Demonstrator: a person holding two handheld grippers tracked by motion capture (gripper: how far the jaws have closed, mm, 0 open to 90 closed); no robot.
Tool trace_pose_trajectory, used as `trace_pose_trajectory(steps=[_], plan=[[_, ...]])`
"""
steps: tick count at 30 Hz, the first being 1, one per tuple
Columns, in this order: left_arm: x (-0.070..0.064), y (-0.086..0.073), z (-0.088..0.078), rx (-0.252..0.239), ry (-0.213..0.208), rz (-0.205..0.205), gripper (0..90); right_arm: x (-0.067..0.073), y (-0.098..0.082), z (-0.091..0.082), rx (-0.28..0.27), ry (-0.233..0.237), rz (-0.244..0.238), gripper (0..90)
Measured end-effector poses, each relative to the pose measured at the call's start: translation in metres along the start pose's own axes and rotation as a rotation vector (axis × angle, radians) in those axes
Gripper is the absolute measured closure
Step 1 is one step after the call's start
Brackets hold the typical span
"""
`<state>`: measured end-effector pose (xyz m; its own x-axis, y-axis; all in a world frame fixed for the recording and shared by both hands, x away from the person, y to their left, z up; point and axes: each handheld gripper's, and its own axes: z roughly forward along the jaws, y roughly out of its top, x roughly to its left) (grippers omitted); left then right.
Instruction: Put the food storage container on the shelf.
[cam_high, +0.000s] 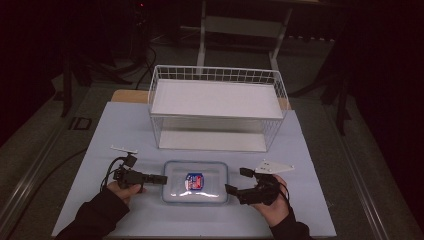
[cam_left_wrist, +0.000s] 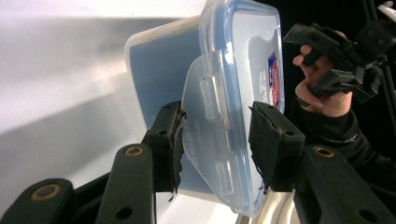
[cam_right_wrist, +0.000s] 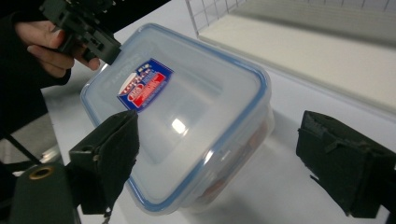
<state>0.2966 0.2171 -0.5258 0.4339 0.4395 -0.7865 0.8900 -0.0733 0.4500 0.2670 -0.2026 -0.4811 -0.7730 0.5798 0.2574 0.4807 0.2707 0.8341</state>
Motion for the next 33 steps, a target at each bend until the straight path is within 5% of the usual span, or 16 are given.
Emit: trace_pose_trajectory(steps=[12, 22, 33], plan=[[-0.013, -0.007, -0.001, -0.002, 0.018, 0.111, 57.5, -0.017, -0.011, 0.017, 0.096, 0.12, 0.196, 25.3], [-0.015, -0.011, -0.002, -0.007, 0.011, 0.139, 58.4, -0.021, -0.015, 0.019, 0.132, 0.196, 0.249, 46.7], [-0.029, -0.018, -0.003, -0.024, 0.056, 0.169, 58.5, -0.02, -0.015, 0.014, 0.136, 0.206, 0.315, 54.0]])
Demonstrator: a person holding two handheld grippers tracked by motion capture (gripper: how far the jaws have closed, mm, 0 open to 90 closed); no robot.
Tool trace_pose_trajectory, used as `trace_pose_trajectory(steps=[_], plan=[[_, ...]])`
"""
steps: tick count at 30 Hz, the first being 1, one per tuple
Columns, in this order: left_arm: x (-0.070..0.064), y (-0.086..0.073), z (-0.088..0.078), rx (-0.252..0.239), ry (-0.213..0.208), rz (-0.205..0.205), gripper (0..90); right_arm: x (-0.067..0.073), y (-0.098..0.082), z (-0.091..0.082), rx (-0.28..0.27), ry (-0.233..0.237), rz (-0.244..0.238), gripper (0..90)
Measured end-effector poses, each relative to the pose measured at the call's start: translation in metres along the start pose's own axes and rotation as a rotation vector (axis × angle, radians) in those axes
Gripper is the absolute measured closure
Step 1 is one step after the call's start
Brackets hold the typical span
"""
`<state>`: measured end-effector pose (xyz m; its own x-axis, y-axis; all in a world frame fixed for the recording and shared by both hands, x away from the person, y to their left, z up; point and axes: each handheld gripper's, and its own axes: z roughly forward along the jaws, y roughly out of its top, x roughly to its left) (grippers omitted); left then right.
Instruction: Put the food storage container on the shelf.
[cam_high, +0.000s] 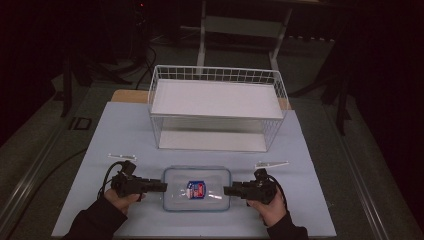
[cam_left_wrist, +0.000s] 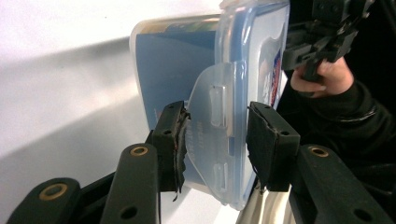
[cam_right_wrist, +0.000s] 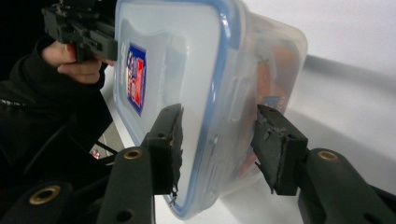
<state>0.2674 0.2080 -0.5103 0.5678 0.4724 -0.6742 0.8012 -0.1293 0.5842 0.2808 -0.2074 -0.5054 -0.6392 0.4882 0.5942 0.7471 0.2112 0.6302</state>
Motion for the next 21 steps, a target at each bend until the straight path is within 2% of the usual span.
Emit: trace_pose_trajectory(steps=[1, 7, 10, 21], plan=[[-0.004, 0.001, 0.0, -0.006, 0.013, 0.019, 58.5, 0.001, 0.0, -0.001, -0.002, -0.005, -0.003, 53.9], [-0.013, 0.009, -0.002, -0.042, 0.028, 0.033, 58.5, 0.003, 0.004, -0.006, -0.027, -0.018, -0.017, 53.9], [-0.018, 0.015, 0.0, -0.058, 0.04, 0.061, 58.3, 0.005, 0.009, -0.011, -0.046, -0.03, -0.031, 53.8], [-0.027, 0.039, 0.018, -0.081, 0.028, 0.119, 58.4, -0.001, 0.027, -0.039, -0.126, -0.067, -0.056, 53.6]])
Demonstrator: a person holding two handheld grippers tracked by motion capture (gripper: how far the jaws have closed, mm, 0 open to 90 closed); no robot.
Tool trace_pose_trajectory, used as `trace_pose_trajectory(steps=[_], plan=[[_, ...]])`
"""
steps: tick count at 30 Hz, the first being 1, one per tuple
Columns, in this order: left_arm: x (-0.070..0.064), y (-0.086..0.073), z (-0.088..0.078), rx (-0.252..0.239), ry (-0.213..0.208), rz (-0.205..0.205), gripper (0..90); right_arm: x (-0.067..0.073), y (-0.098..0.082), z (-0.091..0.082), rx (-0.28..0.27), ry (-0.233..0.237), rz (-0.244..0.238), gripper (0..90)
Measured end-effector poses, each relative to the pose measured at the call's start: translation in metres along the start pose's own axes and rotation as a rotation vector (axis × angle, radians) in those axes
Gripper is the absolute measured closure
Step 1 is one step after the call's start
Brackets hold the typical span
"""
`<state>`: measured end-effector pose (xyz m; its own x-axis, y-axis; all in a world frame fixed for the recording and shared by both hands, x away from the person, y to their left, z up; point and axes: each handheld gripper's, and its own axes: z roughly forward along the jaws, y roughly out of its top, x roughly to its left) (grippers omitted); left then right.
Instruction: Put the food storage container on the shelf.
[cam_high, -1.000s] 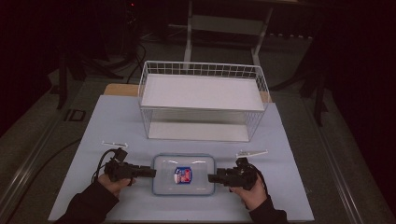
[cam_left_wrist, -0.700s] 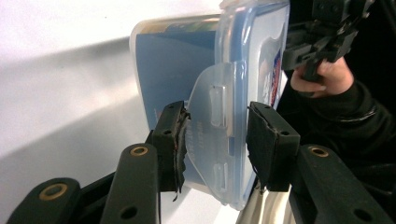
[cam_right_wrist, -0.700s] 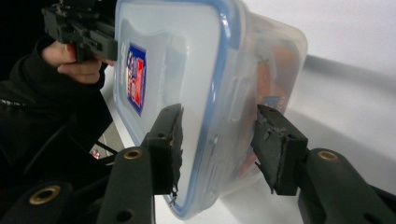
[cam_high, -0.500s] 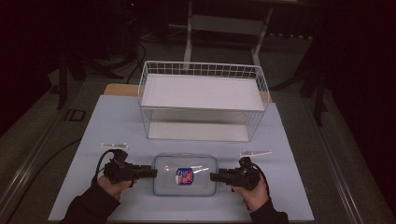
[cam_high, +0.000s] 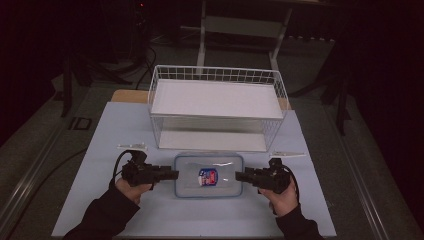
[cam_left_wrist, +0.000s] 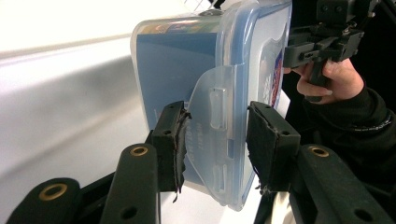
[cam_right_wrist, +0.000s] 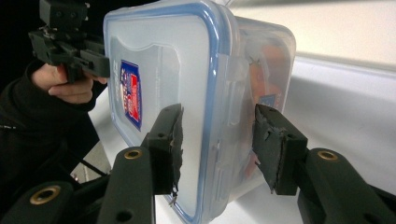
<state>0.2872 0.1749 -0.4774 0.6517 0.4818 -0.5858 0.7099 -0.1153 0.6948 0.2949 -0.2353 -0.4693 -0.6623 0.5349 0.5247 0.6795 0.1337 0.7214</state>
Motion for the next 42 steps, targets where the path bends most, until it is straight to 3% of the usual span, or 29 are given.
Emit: trace_pose_trajectory(steps=[12, 20, 34, 39, 42], plan=[[0.004, 0.025, 0.024, -0.055, 0.005, 0.039, 58.1, -0.02, 0.023, -0.016, -0.054, -0.034, -0.014, 53.4], [0.016, 0.035, 0.043, -0.102, 0.01, 0.045, 57.9, -0.038, 0.03, -0.018, -0.074, -0.058, -0.007, 53.2], [0.045, 0.05, 0.066, -0.16, 0.069, 0.056, 56.4, -0.073, 0.039, 0.001, -0.097, -0.088, 0.007, 52.4], [0.054, 0.049, 0.075, -0.212, 0.086, 0.062, 55.7, -0.083, 0.043, 0.008, -0.11, -0.102, 0.001, 52.0], [0.059, 0.049, 0.08, -0.201, 0.106, 0.067, 55.1, -0.09, 0.043, 0.012, -0.11, -0.113, 0.007, 51.7]])
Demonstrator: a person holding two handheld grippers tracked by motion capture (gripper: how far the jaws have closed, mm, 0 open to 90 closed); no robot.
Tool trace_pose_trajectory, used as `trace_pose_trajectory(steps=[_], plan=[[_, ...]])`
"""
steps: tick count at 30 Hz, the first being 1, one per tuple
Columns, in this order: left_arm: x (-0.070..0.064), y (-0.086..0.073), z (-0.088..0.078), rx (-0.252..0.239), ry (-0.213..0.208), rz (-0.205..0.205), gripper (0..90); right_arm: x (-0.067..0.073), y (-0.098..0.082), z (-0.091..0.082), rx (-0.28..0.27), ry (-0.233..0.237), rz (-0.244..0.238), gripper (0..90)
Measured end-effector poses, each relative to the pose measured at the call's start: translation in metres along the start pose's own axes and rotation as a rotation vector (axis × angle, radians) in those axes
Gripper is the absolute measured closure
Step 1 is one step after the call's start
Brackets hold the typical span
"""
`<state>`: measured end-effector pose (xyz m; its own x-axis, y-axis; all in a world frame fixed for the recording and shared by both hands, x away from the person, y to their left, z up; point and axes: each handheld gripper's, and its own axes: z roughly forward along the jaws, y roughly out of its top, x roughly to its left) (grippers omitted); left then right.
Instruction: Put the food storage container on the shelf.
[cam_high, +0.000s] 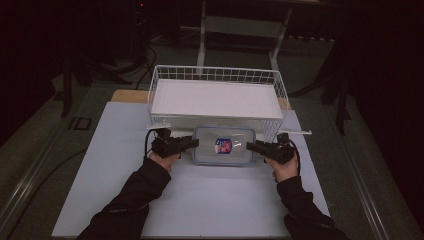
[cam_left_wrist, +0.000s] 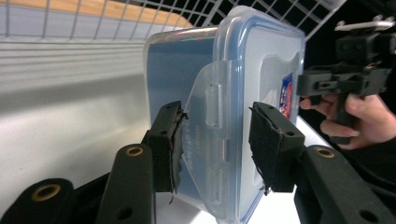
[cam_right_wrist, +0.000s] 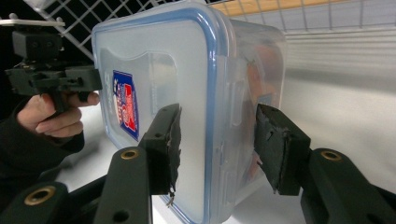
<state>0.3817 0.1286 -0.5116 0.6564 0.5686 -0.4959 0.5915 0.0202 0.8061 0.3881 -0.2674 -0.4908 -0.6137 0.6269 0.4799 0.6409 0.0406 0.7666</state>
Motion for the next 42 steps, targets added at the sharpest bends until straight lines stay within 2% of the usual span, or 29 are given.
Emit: trace_pose_trajectory(steps=[2, 5, 6, 13, 17, 20, 22, 24, 25, 26, 29, 30, 34, 39, 42], plan=[[0.003, -0.002, 0.002, -0.009, 0.012, -0.016, 54.6, -0.001, -0.001, 0.003, 0.002, -0.007, -0.004, 51.6], [0.007, -0.001, 0.004, -0.016, 0.021, -0.012, 54.5, -0.003, -0.001, 0.006, -0.001, -0.014, -0.005, 51.6], [0.009, -0.001, 0.004, -0.019, 0.018, -0.024, 54.2, -0.005, 0.0, 0.01, -0.005, -0.013, 0.001, 51.5], [0.009, 0.001, 0.006, -0.041, 0.024, -0.022, 53.9, -0.011, 0.002, 0.013, -0.03, 0.002, 0.032, 50.9], [0.011, 0.0, 0.009, -0.07, 0.033, -0.031, 53.1, -0.016, 0.0, 0.015, -0.038, 0.015, 0.073, 50.2], [0.011, 0.0, 0.011, -0.083, 0.047, -0.054, 51.9, -0.012, 0.002, 0.015, -0.053, -0.028, 0.047, 49.7], [0.012, 0.0, 0.013, -0.081, 0.072, -0.057, 51.4, -0.01, 0.004, 0.015, -0.061, -0.055, 0.025, 56.4], [0.011, 0.0, 0.014, -0.087, 0.1, -0.045, 57.4, -0.009, 0.004, 0.016, -0.059, -0.108, 0.008, 53.9], [0.012, 0.0, 0.015, -0.087, 0.108, -0.048, 57.3, -0.01, 0.003, 0.017, -0.059, -0.109, 0.008, 54.6], [0.014, 0.001, 0.016, -0.08, 0.117, -0.032, 55.6, -0.01, 0.003, 0.017, -0.062, -0.112, 0.008, 54.2], [0.013, 0.002, 0.019, -0.084, 0.124, -0.011, 51.4, -0.006, 0.004, 0.019, -0.077, -0.15, 0.001, 54.4], [0.012, 0.002, 0.02, -0.081, 0.14, -0.007, 50.1, -0.006, 0.004, 0.019, -0.08, -0.155, 0.001, 54.3], [0.012, 0.002, 0.022, -0.087, 0.155, -0.005, 45.4, -0.006, 0.003, 0.02, -0.091, -0.168, -0.007, 53.6], [0.011, 0.003, 0.017, -0.091, 0.183, -0.001, 44.1, -0.004, 0.004, 0.02, -0.095, -0.192, -0.02, 48.8], [0.008, 0.003, 0.014, -0.091, 0.175, -0.004, 41.4, 0.001, 0.006, 0.018, -0.101, -0.199, -0.046, 46.9]])
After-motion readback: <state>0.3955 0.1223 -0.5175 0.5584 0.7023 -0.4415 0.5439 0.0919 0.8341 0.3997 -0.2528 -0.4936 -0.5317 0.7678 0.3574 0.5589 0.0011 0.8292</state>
